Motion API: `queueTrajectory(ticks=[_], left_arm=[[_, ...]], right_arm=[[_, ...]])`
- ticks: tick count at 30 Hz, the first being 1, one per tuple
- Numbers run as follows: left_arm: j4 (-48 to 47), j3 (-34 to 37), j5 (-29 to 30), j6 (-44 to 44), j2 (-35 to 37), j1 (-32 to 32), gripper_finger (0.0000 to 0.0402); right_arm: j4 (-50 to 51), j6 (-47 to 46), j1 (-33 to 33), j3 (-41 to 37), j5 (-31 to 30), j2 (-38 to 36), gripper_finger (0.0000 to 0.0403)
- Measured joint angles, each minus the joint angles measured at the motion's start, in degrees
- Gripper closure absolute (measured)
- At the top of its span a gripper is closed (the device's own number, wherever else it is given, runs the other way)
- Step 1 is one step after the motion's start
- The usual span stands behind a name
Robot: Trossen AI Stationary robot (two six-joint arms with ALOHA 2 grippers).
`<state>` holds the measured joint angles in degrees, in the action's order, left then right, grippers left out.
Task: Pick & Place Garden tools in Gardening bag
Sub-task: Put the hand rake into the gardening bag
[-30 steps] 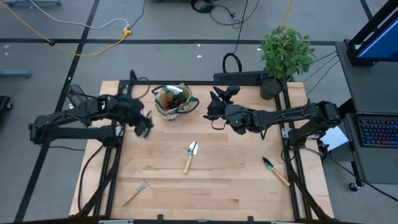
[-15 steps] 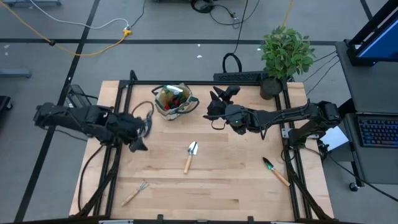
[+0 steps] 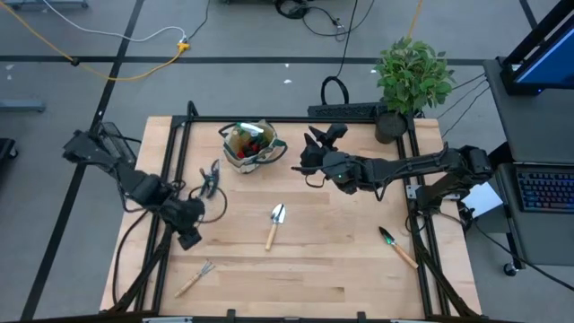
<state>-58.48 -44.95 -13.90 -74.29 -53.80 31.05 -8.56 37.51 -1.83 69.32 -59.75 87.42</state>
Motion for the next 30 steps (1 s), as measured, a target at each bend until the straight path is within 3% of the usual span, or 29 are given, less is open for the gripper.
queueTrajectory(ticks=[4, 10, 20, 30], left_arm=[[0.0, 0.0, 2.0, -5.1, -2.3, 5.3, 0.0220], [1.7, 0.0, 2.4, -10.4, -5.7, 11.4, 0.0220], [5.4, 0.0, 2.4, -13.4, -11.8, 18.7, 0.0220], [16.4, 0.0, 2.0, -18.4, -19.1, 22.6, 0.0220]], right_arm=[[7.2, -5.3, 0.0, 0.0, 2.2, -0.9, 0.0287], [17.6, -19.0, 0.7, 0.0, 19.3, -3.1, 0.0287], [29.1, -29.4, 1.5, 0.0, 36.8, -5.2, 0.0287], [30.7, -30.9, 1.4, 0.0, 37.6, -5.2, 0.0287]])
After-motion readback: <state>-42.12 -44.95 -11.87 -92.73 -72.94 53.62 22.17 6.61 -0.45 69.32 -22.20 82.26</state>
